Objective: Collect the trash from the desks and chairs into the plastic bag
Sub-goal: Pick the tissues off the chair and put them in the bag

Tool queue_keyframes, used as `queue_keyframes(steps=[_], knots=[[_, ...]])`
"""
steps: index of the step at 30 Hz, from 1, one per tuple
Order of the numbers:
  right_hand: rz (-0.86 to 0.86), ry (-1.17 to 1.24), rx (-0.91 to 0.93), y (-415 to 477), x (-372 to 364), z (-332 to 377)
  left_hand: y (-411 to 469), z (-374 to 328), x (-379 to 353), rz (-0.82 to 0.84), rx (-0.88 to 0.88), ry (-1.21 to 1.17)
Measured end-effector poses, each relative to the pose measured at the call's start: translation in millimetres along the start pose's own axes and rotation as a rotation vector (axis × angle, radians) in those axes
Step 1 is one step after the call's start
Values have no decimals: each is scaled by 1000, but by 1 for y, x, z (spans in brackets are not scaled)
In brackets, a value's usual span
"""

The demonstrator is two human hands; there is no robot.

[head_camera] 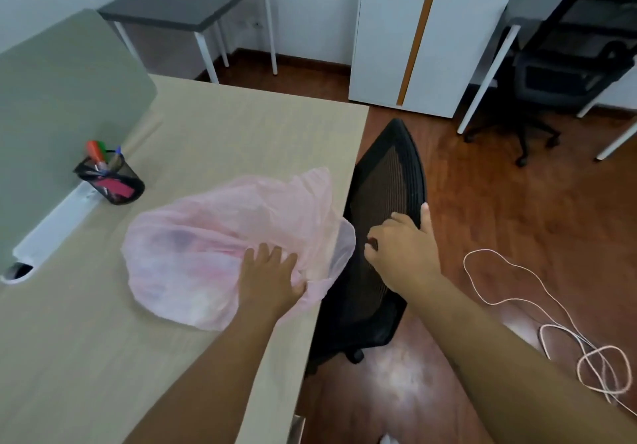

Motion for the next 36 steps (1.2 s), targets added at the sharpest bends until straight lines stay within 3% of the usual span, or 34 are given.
queue_keyframes(steps=[9,17,22,31,36], knots=[[49,-149,-28,12,-8,-63,-3,47,-14,-43,-83,109],[64,-299,-30,23,-19,-132,0,30,-43,5,-13,-93],[66,-416,4,34,-24,-176,9,23,-48,-105,50,-178],[0,-463,122,54,-29,-234,10,24,-52,-265,52,-124],[-133,-350,160,30,-43,-201,2,21,-32,-355,57,-112]])
Point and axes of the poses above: each hand's wrist, its own y-axis towards the middle knuckle, its own x-axis out of the back of the hand, z = x × y, the point moved 5 cm from there along y, towards the middle knuckle, and after that the axes turned 5 degrees about -y, right-handed, at the moved point
